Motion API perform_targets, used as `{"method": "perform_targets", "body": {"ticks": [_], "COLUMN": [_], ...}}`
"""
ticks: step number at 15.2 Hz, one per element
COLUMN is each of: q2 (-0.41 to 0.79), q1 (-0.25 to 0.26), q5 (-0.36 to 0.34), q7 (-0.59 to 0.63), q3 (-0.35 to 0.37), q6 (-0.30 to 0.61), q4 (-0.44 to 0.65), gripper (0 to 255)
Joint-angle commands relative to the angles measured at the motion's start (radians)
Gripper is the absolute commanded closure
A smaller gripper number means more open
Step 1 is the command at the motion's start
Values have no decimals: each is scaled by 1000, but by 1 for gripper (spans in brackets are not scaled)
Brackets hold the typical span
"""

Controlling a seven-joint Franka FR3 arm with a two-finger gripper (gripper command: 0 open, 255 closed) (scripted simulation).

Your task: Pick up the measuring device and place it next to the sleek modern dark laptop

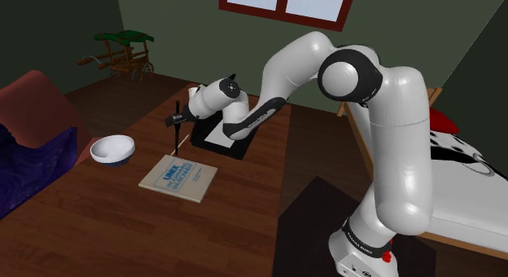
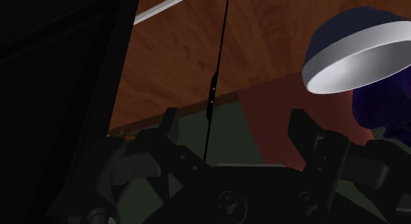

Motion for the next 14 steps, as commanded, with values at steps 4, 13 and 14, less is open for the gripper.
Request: {"method": "perform_targets", "body": {"ticks": [4,13,14], "q2": [-80,-152,-152], "q1": [-21,-53,-53], "q5": [-4,1,1], "q7": [-3,-18,-18], "q3": [18,51,51], "q6": [-6,-14,-14], "q4": [-76,-145,-145], "gripper": [0,0,0]}}
